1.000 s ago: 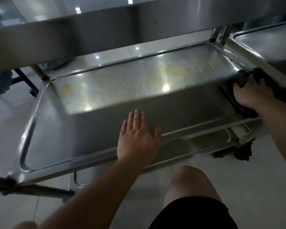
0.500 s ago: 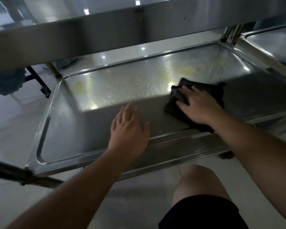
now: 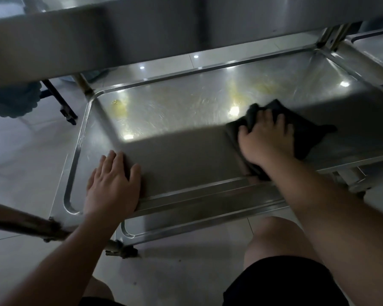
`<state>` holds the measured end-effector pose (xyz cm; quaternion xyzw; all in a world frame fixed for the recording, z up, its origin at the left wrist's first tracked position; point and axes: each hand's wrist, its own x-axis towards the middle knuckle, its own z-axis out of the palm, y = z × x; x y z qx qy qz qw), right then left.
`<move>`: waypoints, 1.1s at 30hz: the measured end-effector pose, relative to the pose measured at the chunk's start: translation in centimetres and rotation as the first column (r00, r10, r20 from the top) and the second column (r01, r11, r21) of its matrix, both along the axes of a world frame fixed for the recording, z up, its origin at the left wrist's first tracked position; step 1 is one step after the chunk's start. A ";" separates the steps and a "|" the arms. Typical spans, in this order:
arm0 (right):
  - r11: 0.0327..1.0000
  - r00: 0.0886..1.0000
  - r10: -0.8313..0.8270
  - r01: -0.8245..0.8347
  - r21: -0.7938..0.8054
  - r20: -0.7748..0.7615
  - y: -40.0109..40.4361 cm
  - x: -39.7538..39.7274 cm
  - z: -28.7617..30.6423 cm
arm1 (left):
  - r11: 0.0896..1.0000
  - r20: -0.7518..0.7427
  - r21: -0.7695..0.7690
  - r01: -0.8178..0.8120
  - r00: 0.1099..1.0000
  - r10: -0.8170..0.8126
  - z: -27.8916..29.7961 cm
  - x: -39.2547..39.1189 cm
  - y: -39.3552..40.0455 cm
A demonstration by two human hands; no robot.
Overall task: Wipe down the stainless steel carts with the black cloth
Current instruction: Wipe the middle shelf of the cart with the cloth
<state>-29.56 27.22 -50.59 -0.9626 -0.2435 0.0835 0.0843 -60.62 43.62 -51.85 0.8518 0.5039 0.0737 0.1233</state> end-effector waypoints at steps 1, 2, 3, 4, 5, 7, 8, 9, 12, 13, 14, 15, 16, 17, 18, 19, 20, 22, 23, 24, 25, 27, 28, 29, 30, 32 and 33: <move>0.998 0.998 0.056 -0.056 0.006 0.011 1.6 -2.4 0.0 | 1.000 0.002 0.002 0.001 1.000 -0.001 -0.1 -0.1 0.1; 0.991 0.991 0.131 -0.131 0.020 0.017 3.3 -4.8 0.0 | 1.000 0.004 0.004 0.003 1.000 -0.003 -0.2 -0.2 0.1; 0.973 0.974 0.226 -0.227 0.038 0.021 4.9 -7.1 0.1 | 1.000 0.006 0.007 0.005 1.000 -0.005 -0.2 -0.2 0.1; 0.942 0.943 0.332 -0.332 0.052 0.025 6.2 -9.0 0.1 | 1.000 0.009 0.009 0.004 1.000 -0.004 -0.3 -0.3 0.1; 0.903 0.904 0.426 -0.427 0.057 0.025 7.2 -10.5 0.0 | 1.000 0.013 0.013 0.003 1.000 -0.003 -0.3 -0.3 0.1; 0.838 0.840 0.543 -0.543 0.052 0.019 8.1 -11.4 -0.1 | 1.000 0.017 0.017 0.000 1.000 -0.001 -0.2 -0.4 0.1; 0.823 0.824 0.566 -0.566 0.051 0.020 7.9 -10.8 -0.2 | 1.000 0.018 0.019 0.001 1.000 -0.001 -0.3 -0.4 0.2; 0.821 0.823 0.568 -0.568 0.053 0.027 7.4 -9.7 -0.1 | 1.000 0.020 0.018 0.001 1.000 -0.001 -0.3 -0.5 0.2; 0.919 0.919 0.386 -0.391 0.054 0.080 4.2 -4.7 -0.4 | 1.000 0.030 0.008 -0.006 1.000 0.006 -0.4 -0.4 0.2; 0.958 0.957 0.277 -0.282 0.054 0.091 2.8 -2.9 -0.5 | 1.000 0.030 0.007 -0.005 1.000 0.005 -0.4 -0.4 0.1; 0.985 0.983 0.163 -0.168 0.049 0.085 1.6 -1.3 -0.5 | 1.000 0.030 0.006 -0.002 1.000 0.002 -0.4 -0.3 -0.1; 0.997 0.996 0.060 -0.063 0.037 0.064 0.7 -0.3 -0.6 | 1.000 0.029 0.006 0.001 1.000 -0.001 -0.3 -0.2 -0.2; 1.000 0.999 -0.020 0.019 0.015 0.038 0.5 0.2 -0.6 | 1.000 0.027 0.005 0.003 1.000 -0.003 -0.3 -0.1 -0.2; 0.997 0.997 -0.077 0.077 -0.005 0.017 0.9 -0.1 -0.8 | 1.000 0.022 0.003 0.007 1.000 -0.007 -0.2 -0.1 -0.3; 0.994 0.994 -0.113 0.113 -0.014 0.005 1.9 -0.8 -0.8 | 1.000 0.018 0.002 0.011 1.000 -0.011 -0.1 -0.1 -0.3; 0.992 0.992 -0.124 0.124 -0.012 -0.001 3.1 -2.2 -0.8 | 1.000 0.016 0.002 0.012 1.000 -0.012 -0.1 -0.1 -0.4; 0.994 0.994 -0.106 0.106 -0.001 -0.004 4.6 -3.9 -0.7 | 1.000 0.017 0.003 0.010 1.000 -0.010 0.0 -0.1 -0.4; 0.999 1.000 0.003 -0.003 0.040 0.000 7.7 -8.1 -0.6 | 1.000 0.028 -0.006 0.002 1.000 -0.002 0.1 -0.1 -0.4; 0.995 0.997 0.080 -0.080 0.055 0.003 9.3 -10.4 -0.6 | 1.000 0.038 -0.014 0.000 0.999 0.001 0.1 -0.1 -0.4; 0.984 0.986 0.166 -0.166 0.066 0.006 10.7 -12.7 -0.5 | 1.000 0.049 -0.021 -0.001 0.999 0.002 0.2 -0.1 -0.4; 0.962 0.965 0.262 -0.262 0.072 0.007 11.8 -14.7 -0.5 | 1.000 0.065 -0.027 0.000 0.998 0.002 0.2 -0.2 -0.4; 0.885 0.886 0.463 -0.463 0.053 0.009 12.8 -17.3 -0.6 | 0.999 0.110 -0.043 -0.008 0.994 0.013 0.3 -0.3 -0.5; 0.838 0.839 0.543 -0.543 0.043 0.010 12.7 -17.7 -0.7 | 0.999 0.134 -0.045 -0.013 0.991 0.018 0.4 -0.3 -0.5; 0.796 0.797 0.604 -0.604 0.043 0.014 12.1 -17.6 -0.7 | 0.999 0.150 -0.044 -0.015 0.988 0.022 0.4 -0.4 -0.6; 0.760 0.761 0.648 -0.648 0.052 0.019 11.3 -17.1 -0.7 | 0.999 0.156 -0.040 -0.016 0.987 0.022 0.3 -0.4 -0.7; 0.696 0.699 0.714 -0.715 0.072 0.034 9.1 -15.6 -0.6 | 0.999 0.155 -0.034 -0.016 0.988 0.021 0.3 -0.4 -0.7; 0.670 0.674 0.738 -0.738 0.082 0.033 7.9 -14.7 -0.5 | 0.999 0.153 -0.032 -0.014 0.988 0.019 0.3 -0.4 -0.6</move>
